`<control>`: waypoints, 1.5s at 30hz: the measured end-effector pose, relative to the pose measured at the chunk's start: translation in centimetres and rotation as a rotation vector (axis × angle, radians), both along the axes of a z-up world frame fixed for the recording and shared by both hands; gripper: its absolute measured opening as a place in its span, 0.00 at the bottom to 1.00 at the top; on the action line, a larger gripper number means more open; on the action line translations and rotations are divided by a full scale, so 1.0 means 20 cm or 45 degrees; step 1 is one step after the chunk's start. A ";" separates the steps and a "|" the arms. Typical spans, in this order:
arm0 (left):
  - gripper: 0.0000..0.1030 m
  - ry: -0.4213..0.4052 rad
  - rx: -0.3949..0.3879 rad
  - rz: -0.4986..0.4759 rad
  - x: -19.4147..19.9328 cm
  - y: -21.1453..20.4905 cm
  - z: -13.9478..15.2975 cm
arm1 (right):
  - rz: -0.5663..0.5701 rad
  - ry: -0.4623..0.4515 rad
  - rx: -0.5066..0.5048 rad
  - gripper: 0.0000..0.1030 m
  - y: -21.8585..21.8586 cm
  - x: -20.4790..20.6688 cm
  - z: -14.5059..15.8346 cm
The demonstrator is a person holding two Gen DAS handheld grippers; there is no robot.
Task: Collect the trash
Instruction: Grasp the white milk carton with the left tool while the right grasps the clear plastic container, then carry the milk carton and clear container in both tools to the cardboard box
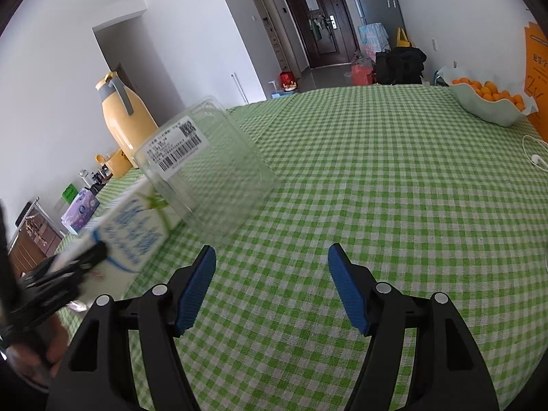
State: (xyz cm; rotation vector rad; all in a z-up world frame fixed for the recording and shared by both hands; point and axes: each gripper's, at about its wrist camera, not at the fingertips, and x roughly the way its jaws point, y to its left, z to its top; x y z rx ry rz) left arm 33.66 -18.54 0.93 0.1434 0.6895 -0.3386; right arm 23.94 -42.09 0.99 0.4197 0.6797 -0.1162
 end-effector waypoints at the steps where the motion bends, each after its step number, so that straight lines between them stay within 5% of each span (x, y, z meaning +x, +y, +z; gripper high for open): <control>1: 0.70 -0.006 0.017 0.044 -0.03 0.04 0.01 | 0.005 0.000 0.010 0.67 0.00 0.01 -0.01; 8: 0.70 0.080 -0.040 0.359 -0.16 0.32 0.00 | 0.081 -0.064 0.118 0.80 0.10 0.06 0.06; 14: 0.77 0.223 -0.042 0.279 -0.13 0.38 -0.14 | 0.167 -0.160 -0.011 0.83 0.23 0.23 0.23; 18: 0.80 0.246 -0.103 0.257 -0.11 0.44 -0.17 | 0.149 -0.137 0.127 0.83 0.18 0.39 0.28; 23: 0.80 0.242 -0.101 0.225 -0.09 0.43 -0.17 | 0.064 -0.145 -0.037 0.83 0.31 0.56 0.38; 28: 0.80 0.244 -0.106 0.222 -0.08 0.45 -0.16 | 0.008 0.028 -0.233 0.83 0.44 0.72 0.27; 29: 0.80 0.241 -0.108 0.226 -0.08 0.46 -0.15 | -0.003 0.032 -0.209 0.81 0.42 0.70 0.23; 32: 0.81 0.232 -0.112 0.228 -0.10 0.47 -0.13 | 0.069 0.015 -0.059 0.45 0.31 0.55 0.14; 35: 0.82 0.223 -0.098 0.223 -0.08 0.45 -0.13 | 0.053 -0.010 -0.027 0.33 0.18 0.39 0.07; 41: 0.80 0.210 -0.090 0.246 -0.05 0.39 -0.13 | 0.046 -0.060 0.060 0.24 -0.02 0.18 0.08; 45: 0.68 0.172 -0.093 0.271 -0.08 0.38 -0.12 | 0.079 -0.100 0.053 0.23 -0.02 0.07 0.12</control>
